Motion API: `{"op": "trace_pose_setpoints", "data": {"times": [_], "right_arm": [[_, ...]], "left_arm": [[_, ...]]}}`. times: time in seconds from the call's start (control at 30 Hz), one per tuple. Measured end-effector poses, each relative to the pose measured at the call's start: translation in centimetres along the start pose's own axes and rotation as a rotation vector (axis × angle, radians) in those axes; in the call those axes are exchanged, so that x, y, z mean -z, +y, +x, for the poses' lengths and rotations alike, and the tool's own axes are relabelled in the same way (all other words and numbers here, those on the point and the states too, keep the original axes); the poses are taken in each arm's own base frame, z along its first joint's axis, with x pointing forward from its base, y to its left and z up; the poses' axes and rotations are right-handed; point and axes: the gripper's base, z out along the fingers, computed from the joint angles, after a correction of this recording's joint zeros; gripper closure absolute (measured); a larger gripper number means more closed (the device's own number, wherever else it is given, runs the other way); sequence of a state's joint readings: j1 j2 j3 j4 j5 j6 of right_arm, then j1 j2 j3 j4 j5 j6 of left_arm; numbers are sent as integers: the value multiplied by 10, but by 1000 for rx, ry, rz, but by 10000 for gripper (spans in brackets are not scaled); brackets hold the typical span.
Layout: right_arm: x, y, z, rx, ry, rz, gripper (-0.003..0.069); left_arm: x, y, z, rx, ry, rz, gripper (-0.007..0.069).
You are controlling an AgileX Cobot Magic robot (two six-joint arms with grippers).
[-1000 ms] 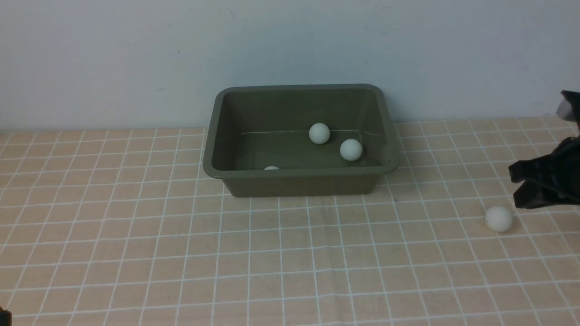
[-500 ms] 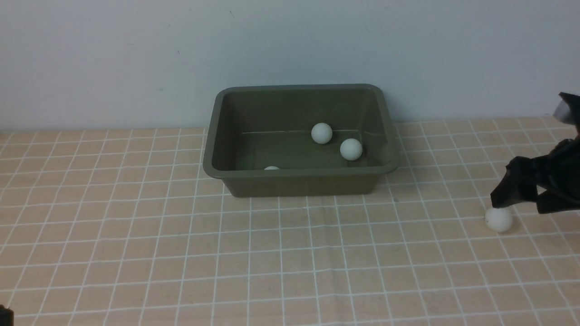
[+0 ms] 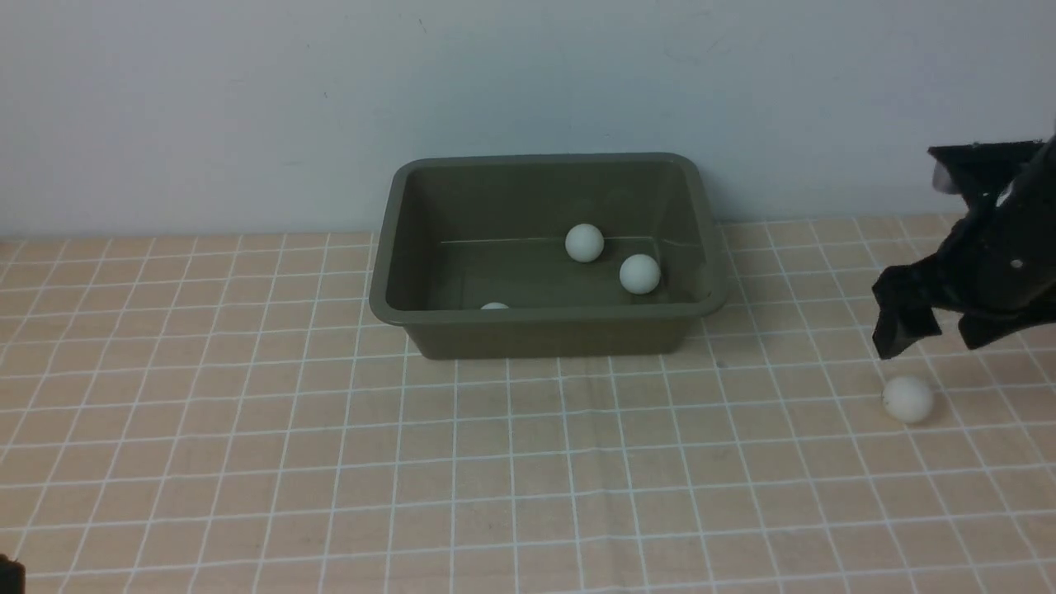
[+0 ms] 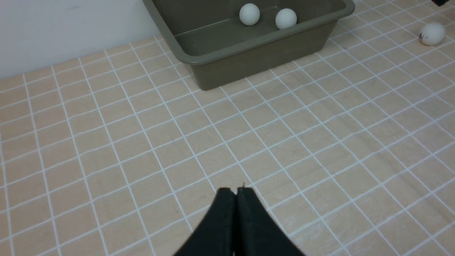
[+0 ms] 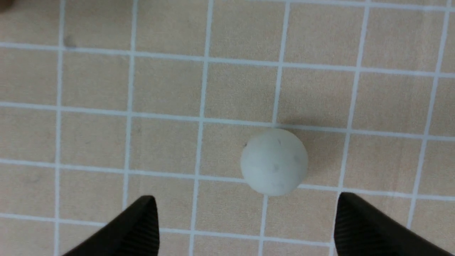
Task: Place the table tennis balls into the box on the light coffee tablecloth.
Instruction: 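Reach for and grasp a ping pong ball on the table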
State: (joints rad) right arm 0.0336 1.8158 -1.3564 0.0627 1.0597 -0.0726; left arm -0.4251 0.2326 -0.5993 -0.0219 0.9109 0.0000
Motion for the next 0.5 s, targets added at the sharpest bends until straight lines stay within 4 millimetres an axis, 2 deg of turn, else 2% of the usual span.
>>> {"op": "trace_pose_setpoints", "data": {"times": [0.5], "right_arm": [[-36, -3, -5, 5, 64, 32, 62]], "left_arm": [[0, 0, 0, 0, -1, 0, 693]]}}
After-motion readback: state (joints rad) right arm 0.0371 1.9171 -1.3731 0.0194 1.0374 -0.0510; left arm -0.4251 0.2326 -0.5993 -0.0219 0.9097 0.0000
